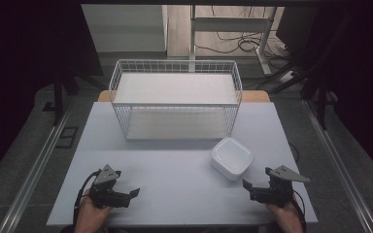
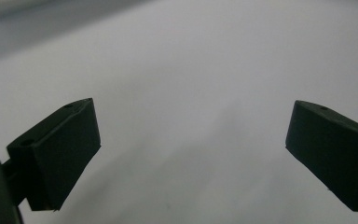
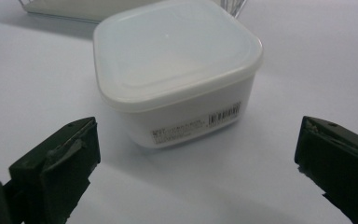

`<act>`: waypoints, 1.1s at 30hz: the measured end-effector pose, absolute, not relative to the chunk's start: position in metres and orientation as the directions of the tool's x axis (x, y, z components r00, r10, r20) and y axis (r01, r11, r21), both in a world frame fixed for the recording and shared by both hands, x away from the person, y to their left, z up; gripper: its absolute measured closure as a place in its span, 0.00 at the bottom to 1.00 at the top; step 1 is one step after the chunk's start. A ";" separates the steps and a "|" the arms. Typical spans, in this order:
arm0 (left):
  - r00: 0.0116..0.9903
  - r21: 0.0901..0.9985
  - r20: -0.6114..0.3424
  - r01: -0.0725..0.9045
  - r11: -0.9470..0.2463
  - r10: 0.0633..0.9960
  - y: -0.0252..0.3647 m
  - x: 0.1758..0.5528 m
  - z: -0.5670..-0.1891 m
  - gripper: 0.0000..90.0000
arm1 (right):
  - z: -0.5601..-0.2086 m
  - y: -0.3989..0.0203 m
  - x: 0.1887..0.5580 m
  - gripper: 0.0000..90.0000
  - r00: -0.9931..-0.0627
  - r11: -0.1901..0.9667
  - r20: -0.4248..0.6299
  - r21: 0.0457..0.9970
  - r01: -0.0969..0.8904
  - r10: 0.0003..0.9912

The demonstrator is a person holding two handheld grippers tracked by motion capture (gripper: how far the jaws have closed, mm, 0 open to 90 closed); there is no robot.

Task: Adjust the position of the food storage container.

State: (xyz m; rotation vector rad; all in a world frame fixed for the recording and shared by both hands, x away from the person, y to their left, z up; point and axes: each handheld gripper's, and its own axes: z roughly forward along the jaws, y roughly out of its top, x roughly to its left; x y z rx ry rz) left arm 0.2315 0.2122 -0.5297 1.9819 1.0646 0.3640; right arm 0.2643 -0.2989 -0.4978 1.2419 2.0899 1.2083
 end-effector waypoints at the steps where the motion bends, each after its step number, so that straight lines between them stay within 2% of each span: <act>1: 0.603 0.791 -0.126 0.541 -0.288 0.788 0.211 0.232 -0.529 0.03 | -0.498 -0.299 0.265 0.00 -0.517 0.223 0.073 0.844 0.487 0.853; 7: 0.641 0.767 -0.041 0.512 -0.387 0.767 0.199 0.229 -0.531 0.02 | -0.499 -0.303 0.266 0.00 -0.516 0.248 0.049 0.835 0.490 0.855; 22: 0.633 0.770 -0.050 0.517 -0.374 0.773 0.199 0.229 -0.529 0.01 | -0.496 -0.301 0.266 0.01 -0.528 0.276 0.031 0.826 0.492 0.849; 26: 0.632 0.779 -0.048 0.508 -0.367 0.773 0.199 0.228 -0.528 0.01 | -0.489 -0.303 0.266 0.19 -0.523 0.264 0.039 0.830 0.492 0.851; 33: 0.630 0.790 -0.044 0.496 -0.359 0.776 0.199 0.227 -0.526 0.01 | -0.472 -0.308 0.275 0.69 -0.564 0.259 0.077 0.833 0.490 0.822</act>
